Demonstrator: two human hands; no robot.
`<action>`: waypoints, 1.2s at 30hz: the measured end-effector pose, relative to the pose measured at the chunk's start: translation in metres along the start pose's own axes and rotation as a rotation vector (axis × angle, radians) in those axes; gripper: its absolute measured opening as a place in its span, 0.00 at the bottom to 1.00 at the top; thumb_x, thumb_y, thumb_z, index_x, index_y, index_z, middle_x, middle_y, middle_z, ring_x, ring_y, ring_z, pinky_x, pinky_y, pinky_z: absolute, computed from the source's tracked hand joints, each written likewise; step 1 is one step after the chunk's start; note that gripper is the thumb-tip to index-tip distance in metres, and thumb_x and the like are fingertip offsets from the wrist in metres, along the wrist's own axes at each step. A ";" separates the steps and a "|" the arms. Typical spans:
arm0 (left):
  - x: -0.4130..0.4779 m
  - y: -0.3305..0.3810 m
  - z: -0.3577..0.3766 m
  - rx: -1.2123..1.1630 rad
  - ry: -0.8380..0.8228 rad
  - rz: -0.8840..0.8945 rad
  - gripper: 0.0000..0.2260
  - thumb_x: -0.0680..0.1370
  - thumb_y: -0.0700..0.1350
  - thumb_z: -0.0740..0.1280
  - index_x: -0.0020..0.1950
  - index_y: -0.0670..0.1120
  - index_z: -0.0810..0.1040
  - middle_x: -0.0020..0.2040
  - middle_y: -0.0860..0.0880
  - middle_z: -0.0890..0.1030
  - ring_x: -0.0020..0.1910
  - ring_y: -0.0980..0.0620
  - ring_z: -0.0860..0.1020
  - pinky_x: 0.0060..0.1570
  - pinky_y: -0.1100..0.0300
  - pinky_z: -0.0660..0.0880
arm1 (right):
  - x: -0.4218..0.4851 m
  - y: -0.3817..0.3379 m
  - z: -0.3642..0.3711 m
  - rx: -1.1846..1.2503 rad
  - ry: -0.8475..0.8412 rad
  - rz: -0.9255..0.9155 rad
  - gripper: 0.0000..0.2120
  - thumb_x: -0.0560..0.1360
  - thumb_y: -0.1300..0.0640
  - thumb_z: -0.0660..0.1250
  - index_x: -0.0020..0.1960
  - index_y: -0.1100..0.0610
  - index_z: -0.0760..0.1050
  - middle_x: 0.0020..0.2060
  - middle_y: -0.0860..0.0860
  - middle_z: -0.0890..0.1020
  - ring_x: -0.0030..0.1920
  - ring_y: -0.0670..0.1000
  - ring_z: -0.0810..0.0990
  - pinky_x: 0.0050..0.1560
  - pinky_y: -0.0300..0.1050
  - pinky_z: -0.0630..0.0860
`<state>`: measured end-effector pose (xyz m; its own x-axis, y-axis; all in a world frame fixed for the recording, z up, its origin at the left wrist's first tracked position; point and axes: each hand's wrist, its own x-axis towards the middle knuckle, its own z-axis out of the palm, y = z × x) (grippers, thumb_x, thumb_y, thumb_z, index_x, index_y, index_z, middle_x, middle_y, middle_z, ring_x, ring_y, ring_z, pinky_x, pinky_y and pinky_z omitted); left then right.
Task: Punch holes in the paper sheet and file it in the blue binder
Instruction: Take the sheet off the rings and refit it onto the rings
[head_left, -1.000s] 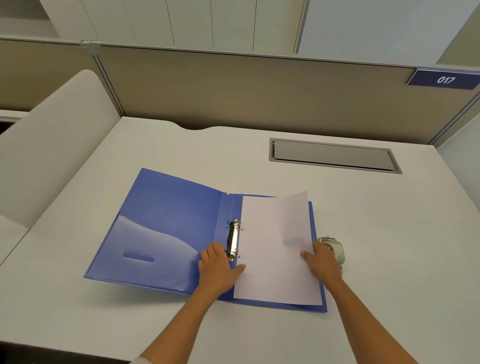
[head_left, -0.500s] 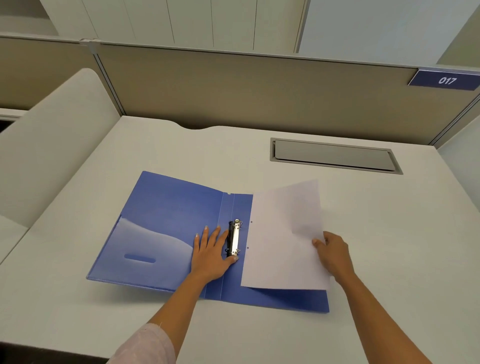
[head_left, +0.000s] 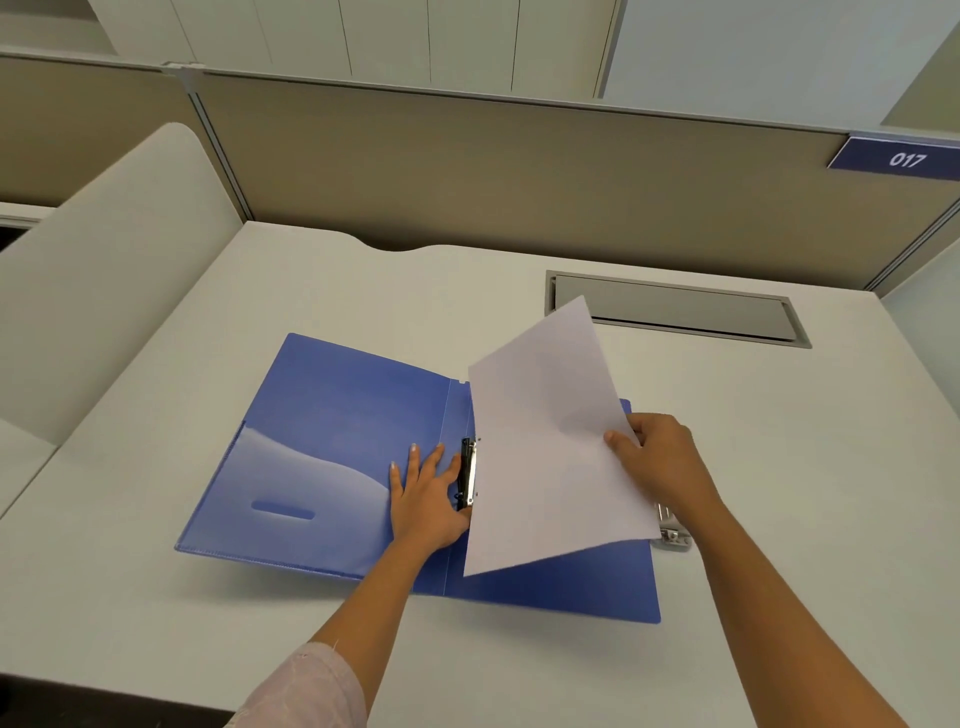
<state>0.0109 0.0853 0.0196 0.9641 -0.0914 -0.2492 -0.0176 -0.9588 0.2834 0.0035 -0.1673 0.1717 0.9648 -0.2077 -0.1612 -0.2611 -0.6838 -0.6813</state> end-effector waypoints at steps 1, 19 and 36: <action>0.000 0.000 0.000 0.003 0.000 0.000 0.35 0.75 0.64 0.61 0.78 0.56 0.51 0.79 0.51 0.49 0.78 0.45 0.40 0.72 0.42 0.36 | 0.001 -0.002 0.001 -0.015 -0.004 -0.007 0.11 0.77 0.57 0.64 0.50 0.65 0.80 0.43 0.61 0.83 0.45 0.61 0.81 0.46 0.53 0.78; -0.002 0.000 -0.002 0.000 0.001 0.009 0.34 0.76 0.62 0.61 0.78 0.55 0.51 0.79 0.51 0.48 0.78 0.44 0.40 0.72 0.42 0.35 | 0.000 -0.025 0.016 -0.138 0.053 -0.083 0.12 0.78 0.59 0.60 0.48 0.65 0.79 0.37 0.60 0.81 0.32 0.55 0.76 0.33 0.44 0.72; -0.002 -0.001 -0.003 -0.012 -0.011 0.012 0.38 0.74 0.65 0.62 0.78 0.55 0.50 0.79 0.51 0.48 0.77 0.44 0.39 0.72 0.42 0.35 | -0.009 -0.035 0.011 -0.191 0.064 -0.100 0.12 0.76 0.62 0.59 0.46 0.68 0.78 0.35 0.63 0.79 0.29 0.54 0.70 0.30 0.44 0.65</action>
<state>0.0093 0.0870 0.0227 0.9610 -0.1060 -0.2553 -0.0262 -0.9543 0.2977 0.0045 -0.1338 0.1895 0.9839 -0.1718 -0.0493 -0.1708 -0.8220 -0.5432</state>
